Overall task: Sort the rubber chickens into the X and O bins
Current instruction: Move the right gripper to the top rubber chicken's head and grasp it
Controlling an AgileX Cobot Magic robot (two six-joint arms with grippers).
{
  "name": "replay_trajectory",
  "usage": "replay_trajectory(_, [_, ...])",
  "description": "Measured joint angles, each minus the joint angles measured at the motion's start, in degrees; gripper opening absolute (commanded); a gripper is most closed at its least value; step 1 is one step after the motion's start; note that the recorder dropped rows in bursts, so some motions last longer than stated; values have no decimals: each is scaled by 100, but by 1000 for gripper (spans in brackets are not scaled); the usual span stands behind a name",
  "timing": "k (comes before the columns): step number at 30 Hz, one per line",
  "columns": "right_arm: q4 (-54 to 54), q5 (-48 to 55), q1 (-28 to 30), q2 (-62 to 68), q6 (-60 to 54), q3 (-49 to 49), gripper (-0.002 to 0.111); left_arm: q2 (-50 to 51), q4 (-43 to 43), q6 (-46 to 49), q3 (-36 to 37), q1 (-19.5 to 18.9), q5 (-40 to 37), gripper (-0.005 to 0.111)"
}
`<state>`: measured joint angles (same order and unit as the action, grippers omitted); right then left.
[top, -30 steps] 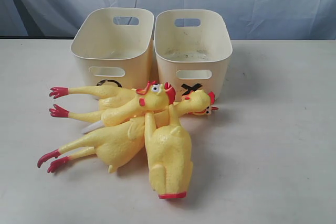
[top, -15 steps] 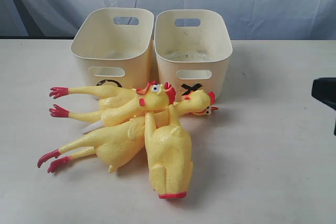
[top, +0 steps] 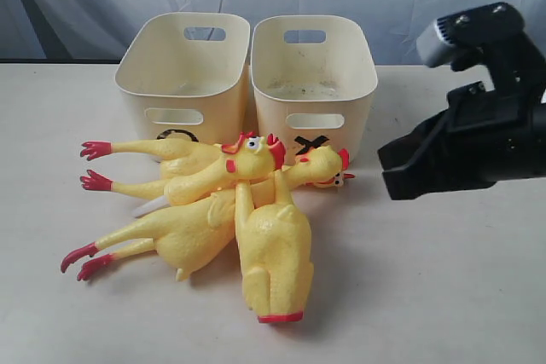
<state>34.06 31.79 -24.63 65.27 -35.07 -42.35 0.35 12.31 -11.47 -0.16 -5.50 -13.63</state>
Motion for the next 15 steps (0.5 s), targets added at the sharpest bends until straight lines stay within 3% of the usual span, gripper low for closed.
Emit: replay_trajectory(15, [-248,-927,-1110,543,-719,-8,2,0,0,0,0,0,0,0])
